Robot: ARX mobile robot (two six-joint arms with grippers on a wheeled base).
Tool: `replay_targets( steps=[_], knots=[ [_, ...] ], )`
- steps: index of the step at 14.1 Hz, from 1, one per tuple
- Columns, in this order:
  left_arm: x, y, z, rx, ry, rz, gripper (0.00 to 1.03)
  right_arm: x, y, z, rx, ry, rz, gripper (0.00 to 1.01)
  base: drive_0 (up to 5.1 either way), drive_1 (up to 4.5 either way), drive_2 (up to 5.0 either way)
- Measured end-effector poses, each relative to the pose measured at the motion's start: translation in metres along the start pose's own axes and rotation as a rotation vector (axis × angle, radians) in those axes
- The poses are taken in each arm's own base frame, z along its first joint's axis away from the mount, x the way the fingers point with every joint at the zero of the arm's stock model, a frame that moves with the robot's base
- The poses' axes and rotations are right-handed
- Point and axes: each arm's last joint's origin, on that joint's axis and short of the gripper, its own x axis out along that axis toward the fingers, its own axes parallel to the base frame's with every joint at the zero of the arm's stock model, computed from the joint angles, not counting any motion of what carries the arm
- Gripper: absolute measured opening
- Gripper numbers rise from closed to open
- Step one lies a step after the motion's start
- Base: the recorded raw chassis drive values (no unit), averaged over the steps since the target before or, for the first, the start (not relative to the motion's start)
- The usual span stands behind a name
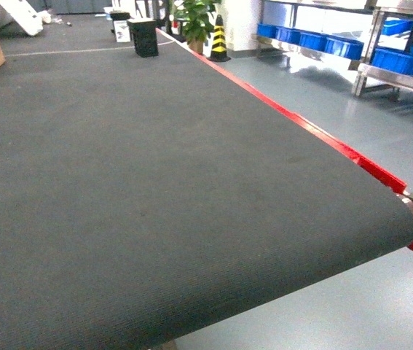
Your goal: Sort blue parts and orange caps into right shelf containers
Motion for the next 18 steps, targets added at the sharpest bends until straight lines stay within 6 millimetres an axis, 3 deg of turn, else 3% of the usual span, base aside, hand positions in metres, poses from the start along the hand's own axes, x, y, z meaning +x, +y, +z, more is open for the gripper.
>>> replay_targets(
  steps=[8,18],
  knots=[
    [0.0,0.0,0.0,0.0,0.0,0.0,0.43,0.0,0.0,0.0,0.0,0.0,0.0,0.42,0.0,0.0,0.0],
    [0.0,0.0,0.0,0.0,0.0,-0.001,0.43,0.0,0.0,0.0,0.0,0.0,0.0,0.42,-1.6,-1.59,-1.6]
  ],
)
